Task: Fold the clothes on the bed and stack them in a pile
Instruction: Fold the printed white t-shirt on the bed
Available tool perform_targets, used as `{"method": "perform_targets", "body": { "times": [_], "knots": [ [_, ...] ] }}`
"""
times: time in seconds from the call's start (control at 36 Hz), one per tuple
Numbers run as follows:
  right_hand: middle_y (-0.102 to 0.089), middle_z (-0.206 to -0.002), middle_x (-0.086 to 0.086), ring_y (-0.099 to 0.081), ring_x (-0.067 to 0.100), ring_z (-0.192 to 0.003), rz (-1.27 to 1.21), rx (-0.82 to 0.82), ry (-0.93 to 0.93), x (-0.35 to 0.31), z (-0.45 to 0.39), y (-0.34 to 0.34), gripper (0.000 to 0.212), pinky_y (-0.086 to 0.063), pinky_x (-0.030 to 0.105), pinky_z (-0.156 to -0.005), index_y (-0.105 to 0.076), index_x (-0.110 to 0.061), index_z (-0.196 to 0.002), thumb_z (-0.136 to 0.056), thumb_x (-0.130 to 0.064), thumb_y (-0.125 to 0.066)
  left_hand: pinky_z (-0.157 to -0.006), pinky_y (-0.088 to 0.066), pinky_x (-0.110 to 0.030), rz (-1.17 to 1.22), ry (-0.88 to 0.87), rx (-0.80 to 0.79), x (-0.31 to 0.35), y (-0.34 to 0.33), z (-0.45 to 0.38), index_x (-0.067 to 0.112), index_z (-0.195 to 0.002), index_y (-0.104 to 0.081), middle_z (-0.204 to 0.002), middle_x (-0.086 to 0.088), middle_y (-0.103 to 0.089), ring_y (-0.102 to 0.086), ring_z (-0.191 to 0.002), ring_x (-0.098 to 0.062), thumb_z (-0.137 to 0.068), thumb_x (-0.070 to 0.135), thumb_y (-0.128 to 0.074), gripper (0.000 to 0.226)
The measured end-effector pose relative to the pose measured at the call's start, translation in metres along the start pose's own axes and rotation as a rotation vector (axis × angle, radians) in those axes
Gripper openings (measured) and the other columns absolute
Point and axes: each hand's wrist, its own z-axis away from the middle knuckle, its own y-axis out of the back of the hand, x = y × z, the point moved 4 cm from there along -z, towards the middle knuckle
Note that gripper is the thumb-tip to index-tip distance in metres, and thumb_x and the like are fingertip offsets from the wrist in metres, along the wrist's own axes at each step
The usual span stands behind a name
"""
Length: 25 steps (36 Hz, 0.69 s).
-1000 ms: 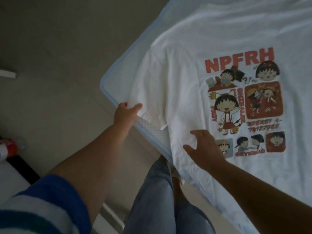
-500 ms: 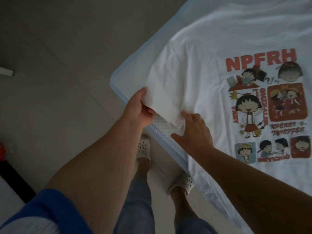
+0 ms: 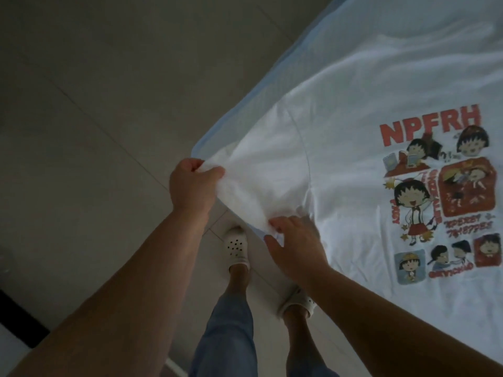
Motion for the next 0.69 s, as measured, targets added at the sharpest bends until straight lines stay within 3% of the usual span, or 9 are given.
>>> {"method": "perform_targets", "body": {
  "times": [0.06, 0.11, 0.17, 0.25, 0.31, 0.44, 0.53, 0.61, 0.69],
  "knots": [
    [-0.059, -0.120, -0.008, -0.051, 0.013, -0.114, -0.018, -0.078, -0.086, 0.003, -0.007, -0.011, 0.039, -0.036, 0.036, -0.104, -0.054, -0.031, -0.123, -0.086, -0.043, -0.055, -0.064, -0.043, -0.021, -0.123, 0.039, 0.014, -0.012, -0.005, -0.009, 0.011, -0.108, -0.057, -0.102, -0.006, -0.062, -0.060, -0.080, -0.017, -0.073, 0.020, -0.073, 0.039],
    [-0.061, -0.114, -0.010, -0.055, 0.011, -0.107, -0.069, -0.083, -0.140, 0.006, -0.010, -0.014, 0.036, -0.040, 0.035, -0.100, -0.055, -0.032, -0.120, -0.086, -0.041, -0.056, -0.075, -0.042, -0.024, -0.178, 0.083, 0.010, -0.018, -0.010, -0.016, 0.010, -0.123, -0.051, -0.120, -0.010, -0.058, -0.059, -0.101, -0.024, -0.075, 0.023, -0.072, 0.054],
    [-0.060, -0.103, -0.013, -0.057, 0.009, -0.100, -0.153, -0.094, -0.181, 0.008, -0.007, -0.011, 0.033, -0.044, 0.030, -0.093, -0.057, -0.032, -0.118, -0.086, -0.039, -0.058, -0.078, -0.040, -0.025, -0.293, -0.019, 0.029, -0.011, -0.011, -0.017, 0.012, -0.125, -0.050, -0.123, -0.012, -0.054, -0.056, -0.106, -0.025, -0.075, 0.024, -0.070, 0.055],
    [-0.059, -0.100, -0.012, -0.055, 0.005, -0.087, -0.221, -0.176, -0.236, 0.019, 0.009, -0.004, 0.031, -0.041, 0.014, -0.073, -0.055, -0.028, -0.120, -0.090, -0.035, -0.055, -0.078, -0.038, -0.026, -0.392, -0.330, 0.013, 0.010, -0.013, 0.002, 0.012, -0.114, -0.057, -0.112, -0.009, -0.052, -0.053, -0.099, -0.024, -0.077, 0.021, -0.066, 0.039],
    [-0.060, -0.103, -0.009, -0.054, 0.007, -0.086, -0.193, -0.211, -0.284, 0.034, 0.025, 0.006, 0.028, -0.037, 0.014, -0.068, -0.055, -0.028, -0.119, -0.091, -0.034, -0.052, -0.074, -0.037, -0.025, -0.424, -0.406, -0.130, 0.015, -0.023, 0.021, 0.014, -0.106, -0.060, -0.103, -0.004, -0.054, -0.054, -0.091, -0.021, -0.080, 0.021, -0.063, 0.027],
    [-0.062, -0.113, 0.000, -0.056, 0.018, -0.101, -0.162, -0.213, -0.481, 0.088, 0.077, 0.032, 0.028, -0.039, 0.026, -0.086, -0.060, -0.019, -0.116, -0.092, -0.031, -0.052, -0.072, -0.036, -0.024, -0.613, -0.394, -0.574, 0.002, -0.058, 0.083, 0.018, -0.107, -0.060, -0.096, 0.002, -0.060, -0.056, -0.087, -0.016, -0.086, 0.024, -0.057, 0.022],
    [-0.062, -0.112, 0.005, -0.056, 0.020, -0.097, -0.204, -0.194, -0.588, 0.125, 0.113, 0.043, 0.028, -0.039, 0.027, -0.082, -0.061, -0.015, -0.115, -0.092, -0.030, -0.053, -0.074, -0.037, -0.026, -0.699, -0.285, -0.775, -0.013, -0.076, 0.121, 0.019, -0.109, -0.058, -0.099, 0.002, -0.056, -0.056, -0.095, -0.019, -0.087, 0.029, -0.056, 0.024],
    [-0.063, -0.098, 0.004, -0.052, 0.013, -0.080, -0.190, -0.160, -0.625, 0.160, 0.149, 0.050, 0.024, -0.036, 0.026, -0.074, -0.063, -0.015, -0.108, -0.091, -0.030, -0.054, -0.075, -0.040, -0.028, -0.756, -0.208, -0.807, -0.027, -0.087, 0.156, 0.018, -0.100, -0.060, -0.104, -0.004, -0.061, -0.057, -0.097, -0.022, -0.088, 0.030, -0.055, 0.018],
    [-0.063, -0.101, 0.006, -0.052, 0.015, -0.083, -0.186, -0.156, -0.657, 0.198, 0.179, 0.054, 0.028, -0.037, 0.027, -0.075, -0.062, -0.014, -0.111, -0.091, -0.032, -0.054, -0.077, -0.044, -0.036, -0.773, -0.170, -0.790, -0.044, -0.099, 0.189, 0.015, -0.076, -0.055, -0.086, -0.011, -0.063, -0.058, -0.088, -0.027, -0.090, 0.023, -0.054, 0.016]
  ]
}}
